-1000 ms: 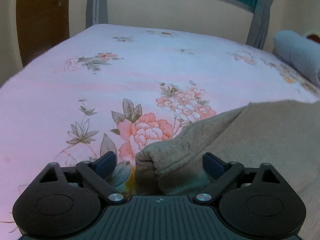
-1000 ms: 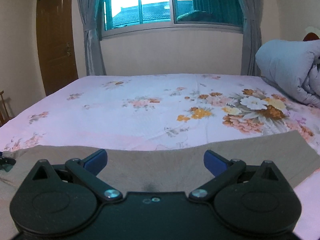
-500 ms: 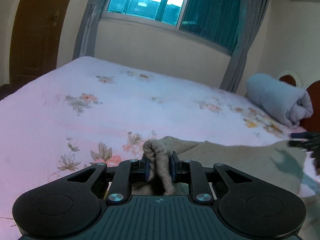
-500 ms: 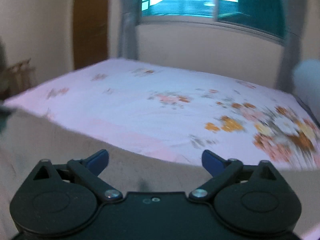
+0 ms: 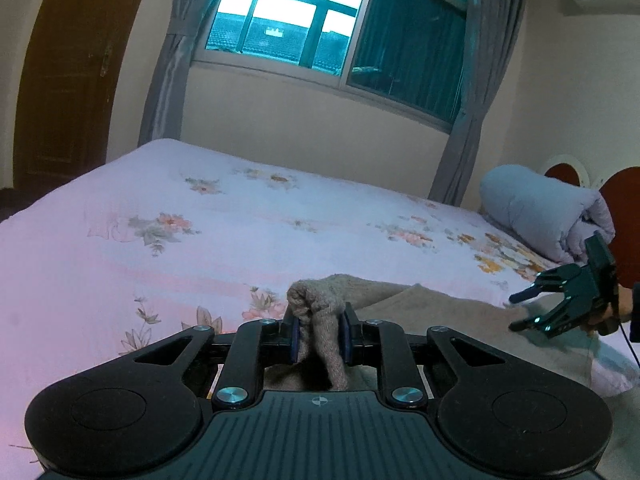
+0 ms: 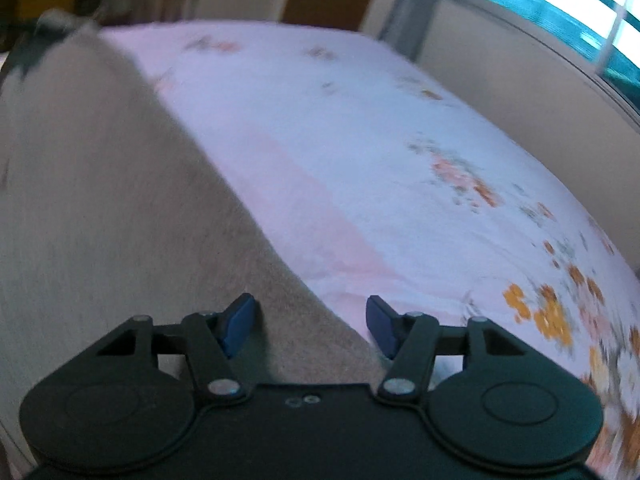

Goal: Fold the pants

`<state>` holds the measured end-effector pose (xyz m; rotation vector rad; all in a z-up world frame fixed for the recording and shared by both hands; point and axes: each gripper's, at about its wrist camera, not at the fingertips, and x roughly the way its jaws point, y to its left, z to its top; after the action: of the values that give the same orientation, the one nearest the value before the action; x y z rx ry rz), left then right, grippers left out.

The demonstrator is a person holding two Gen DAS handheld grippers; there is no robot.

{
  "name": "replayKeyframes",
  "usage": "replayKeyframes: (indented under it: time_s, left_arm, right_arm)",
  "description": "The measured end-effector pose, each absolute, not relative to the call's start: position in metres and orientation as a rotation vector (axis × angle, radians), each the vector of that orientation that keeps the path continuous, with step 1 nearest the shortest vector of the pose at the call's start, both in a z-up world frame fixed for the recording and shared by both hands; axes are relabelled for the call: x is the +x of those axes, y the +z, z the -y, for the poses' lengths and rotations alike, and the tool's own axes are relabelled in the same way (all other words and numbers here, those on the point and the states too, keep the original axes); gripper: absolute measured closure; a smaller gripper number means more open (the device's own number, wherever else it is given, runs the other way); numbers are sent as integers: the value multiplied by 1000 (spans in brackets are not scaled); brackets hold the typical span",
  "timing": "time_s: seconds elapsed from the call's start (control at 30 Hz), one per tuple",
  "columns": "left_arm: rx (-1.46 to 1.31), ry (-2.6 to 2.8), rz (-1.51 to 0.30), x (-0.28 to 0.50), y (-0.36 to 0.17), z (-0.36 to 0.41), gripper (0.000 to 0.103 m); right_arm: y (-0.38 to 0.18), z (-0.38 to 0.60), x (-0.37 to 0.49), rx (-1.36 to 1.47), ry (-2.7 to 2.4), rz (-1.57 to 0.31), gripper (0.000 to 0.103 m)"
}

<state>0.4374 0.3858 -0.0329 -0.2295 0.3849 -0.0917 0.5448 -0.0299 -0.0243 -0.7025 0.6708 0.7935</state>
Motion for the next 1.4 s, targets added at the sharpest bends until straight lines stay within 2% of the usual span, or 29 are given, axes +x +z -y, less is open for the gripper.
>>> replayKeyframes:
  time_s: [0.03,0.07,0.1,0.13,0.33,0.6,0.83,0.9,0.93,0.97,1.07,1.2,1.4]
  left_arm:
    - [-230,-94,-387,438,-34,-386,84]
    - [-231,-93,-396,439,-35,-387,84]
    - [-232,-87,-411,441,-36,-388,84]
    - [-236,-84,-424,443,-38,-388,84]
    - [-228,-101,-385,438,-33,-389,83]
    - [-220,-240,-281,384,-9,-392,83]
    - [-242,-349,-320,333,-12,-400,79]
    - [-255,-333,-351,313,-19,-400,55]
    - [-267,-295,-380,303,-23,-400,29]
    - [-276,-240,-410,289,-30,-398,14]
    - [-273,-152,-504,256,-45,-388,9]
    - [-356,-16,-583,212,-54,-375,9]
    - [-711,-25,-507,175,-58,-377,9]
  right_arm:
    - [-25,28,545,-719,803,-680,54]
    - [-25,27,545,-730,816,-695,62]
    - [-25,26,546,-729,831,-728,99]
    - [-24,24,545,-735,818,-757,103]
    - [18,46,506,-652,765,-659,103]
    - [86,76,372,-703,757,-539,103]
    - [83,77,274,-691,720,-573,103]
    - [68,77,249,-678,714,-602,103]
    - [56,76,238,-671,710,-625,103]
    - [41,73,227,-690,700,-644,103]
    - [5,68,209,-703,662,-696,103]
    - [-9,66,212,-661,610,-707,103]
    - [-5,61,215,-636,597,-710,103]
